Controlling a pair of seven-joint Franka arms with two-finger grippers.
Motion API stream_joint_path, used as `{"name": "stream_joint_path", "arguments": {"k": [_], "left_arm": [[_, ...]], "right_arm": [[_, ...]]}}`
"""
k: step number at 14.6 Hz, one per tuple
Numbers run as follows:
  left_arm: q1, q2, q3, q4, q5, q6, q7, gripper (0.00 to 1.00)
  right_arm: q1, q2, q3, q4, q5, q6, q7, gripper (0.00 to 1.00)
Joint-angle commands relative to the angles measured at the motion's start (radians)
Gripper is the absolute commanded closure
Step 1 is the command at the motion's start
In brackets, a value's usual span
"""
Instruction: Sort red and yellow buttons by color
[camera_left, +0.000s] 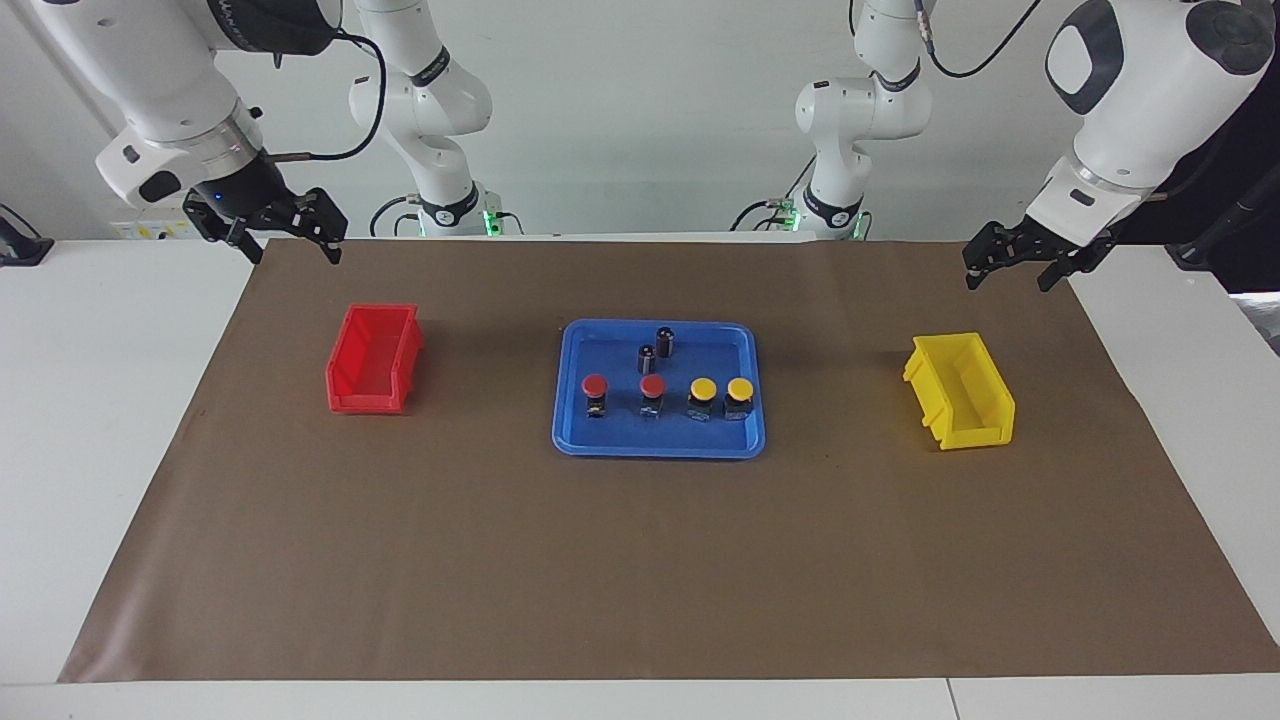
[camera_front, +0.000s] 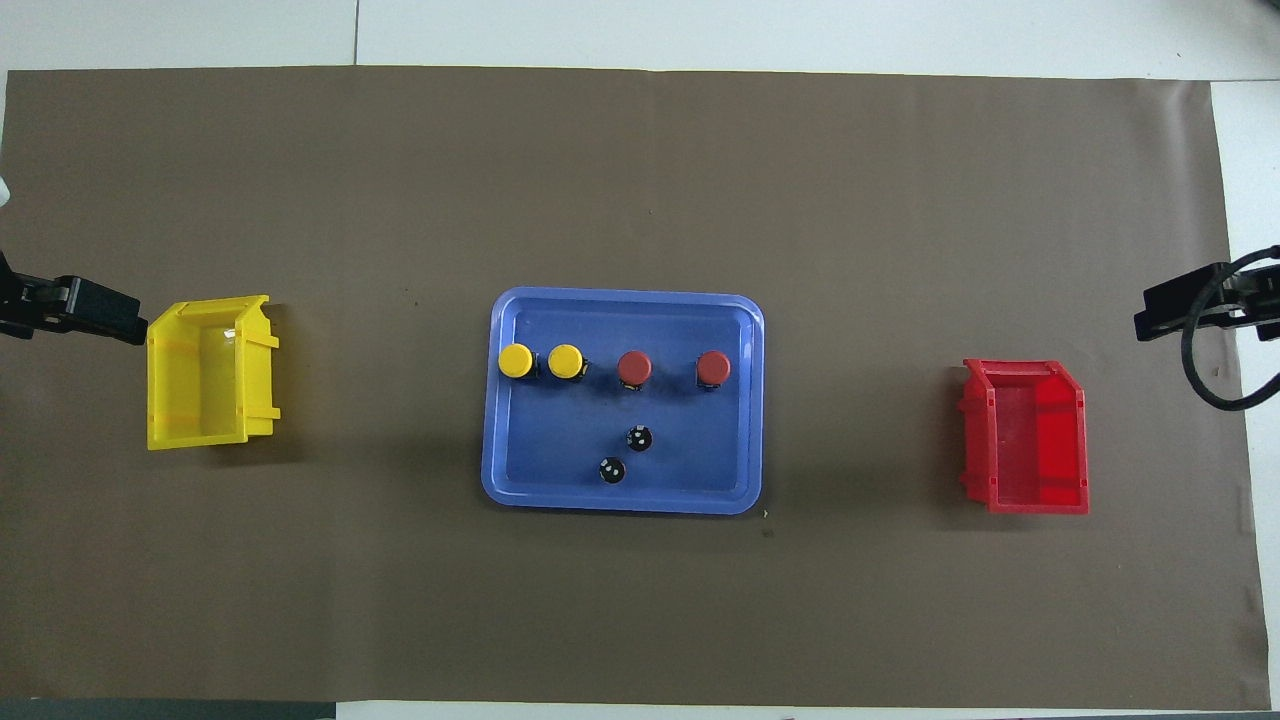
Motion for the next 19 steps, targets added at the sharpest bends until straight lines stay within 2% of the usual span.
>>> {"name": "stream_joint_path", "arguments": {"k": [1,4,7,8,10,12,16,19], "left_arm": [[0.007,-0.029,-0.004,-0.036,0.015,0.03,0.008,0.0],[0.009,-0.029,-0.004,-0.035,0.017,0.03,0.009,0.0],[0.009,-0.029,-0.004,-0.036,0.017,0.027,0.008,0.0],[0.007,-0.029,-0.004,-0.038,0.017,0.027,0.008,0.0],[0.009,-0.031,-0.004,-0.039,0.015,0.03,0.008,0.0],[0.009,-0.031,-0.004,-0.044,0.017,0.031,0.008,0.0],[0.01,-0.039,-0.002,-0.056,0.017,0.04,0.006,0.0],[0.01,-0.04,-0.004,-0.058,0.017,0.04,0.005,0.0]], "right_arm": [[0.03,0.006,0.037,-0.001,-0.004,0.031,0.052,0.0],[0.104,0.065,0.048,0.06,0.003,0.034,0.163,0.0],[0.208,0.201,0.048,0.177,0.049,0.055,0.314,0.0],[0.251,0.249,0.048,0.207,0.055,0.098,0.388,0.0],[0.32,0.297,0.048,0.2,0.062,0.227,0.482,0.0],[0.378,0.313,0.048,0.102,0.054,0.331,0.503,0.0],[0.426,0.242,0.048,-0.171,0.054,0.561,0.516,0.0],[0.47,0.245,0.048,-0.271,0.054,0.672,0.528,0.0]]}}
